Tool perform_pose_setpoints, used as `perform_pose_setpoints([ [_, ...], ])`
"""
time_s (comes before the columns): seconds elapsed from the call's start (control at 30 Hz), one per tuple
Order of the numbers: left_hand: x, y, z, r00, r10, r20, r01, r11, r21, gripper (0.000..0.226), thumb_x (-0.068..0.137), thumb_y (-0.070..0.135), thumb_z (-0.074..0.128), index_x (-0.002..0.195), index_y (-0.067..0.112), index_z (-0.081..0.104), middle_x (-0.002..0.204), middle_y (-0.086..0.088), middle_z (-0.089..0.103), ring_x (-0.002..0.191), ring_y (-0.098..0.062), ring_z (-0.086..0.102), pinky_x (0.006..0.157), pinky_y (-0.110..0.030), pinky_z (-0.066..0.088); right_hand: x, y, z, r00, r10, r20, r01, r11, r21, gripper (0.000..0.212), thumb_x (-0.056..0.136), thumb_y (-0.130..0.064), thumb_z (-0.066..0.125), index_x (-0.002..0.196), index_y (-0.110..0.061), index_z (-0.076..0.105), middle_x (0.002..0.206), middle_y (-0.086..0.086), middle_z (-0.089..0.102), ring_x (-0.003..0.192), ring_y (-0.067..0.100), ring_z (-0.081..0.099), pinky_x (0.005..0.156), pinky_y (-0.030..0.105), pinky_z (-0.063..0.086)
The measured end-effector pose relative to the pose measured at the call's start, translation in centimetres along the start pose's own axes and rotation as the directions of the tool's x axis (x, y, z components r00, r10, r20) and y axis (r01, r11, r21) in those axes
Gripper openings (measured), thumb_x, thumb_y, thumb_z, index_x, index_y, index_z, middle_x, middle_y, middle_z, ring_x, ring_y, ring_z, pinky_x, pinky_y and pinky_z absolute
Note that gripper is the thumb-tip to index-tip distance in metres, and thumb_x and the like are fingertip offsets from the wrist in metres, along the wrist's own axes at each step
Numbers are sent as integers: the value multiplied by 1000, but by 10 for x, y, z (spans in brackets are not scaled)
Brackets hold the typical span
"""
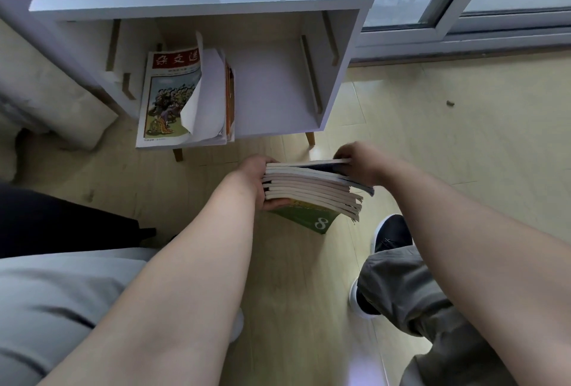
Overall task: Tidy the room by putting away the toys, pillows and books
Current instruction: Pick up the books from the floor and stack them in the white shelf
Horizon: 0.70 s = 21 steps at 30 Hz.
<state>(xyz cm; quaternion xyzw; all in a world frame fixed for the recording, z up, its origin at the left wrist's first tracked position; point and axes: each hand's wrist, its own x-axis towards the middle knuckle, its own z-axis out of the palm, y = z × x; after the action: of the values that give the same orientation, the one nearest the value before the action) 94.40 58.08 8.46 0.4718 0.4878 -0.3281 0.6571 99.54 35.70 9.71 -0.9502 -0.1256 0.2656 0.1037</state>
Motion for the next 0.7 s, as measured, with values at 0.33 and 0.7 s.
perform_pose_setpoints([
  [0.33,0,1,1,1000,-21,3,22,999,-38,33,94,33,63,117,9,67,113,-21,70,101,-44,68,64,-56,62,-19,16,-6,977,61,-206,-56,998,30,51,92,0,51,134,-23,67,123,9,71,107,30,66,90,36,55],
  [0.7,-5,3,3,1000,-2,-15,2,1000,5,25,97,29,59,103,6,65,101,-21,71,94,-41,70,68,-54,62,-24,15,-3,968,128,214,-207,890,405,34,86,-20,60,116,-27,74,104,-3,72,102,21,64,87,40,57],
])
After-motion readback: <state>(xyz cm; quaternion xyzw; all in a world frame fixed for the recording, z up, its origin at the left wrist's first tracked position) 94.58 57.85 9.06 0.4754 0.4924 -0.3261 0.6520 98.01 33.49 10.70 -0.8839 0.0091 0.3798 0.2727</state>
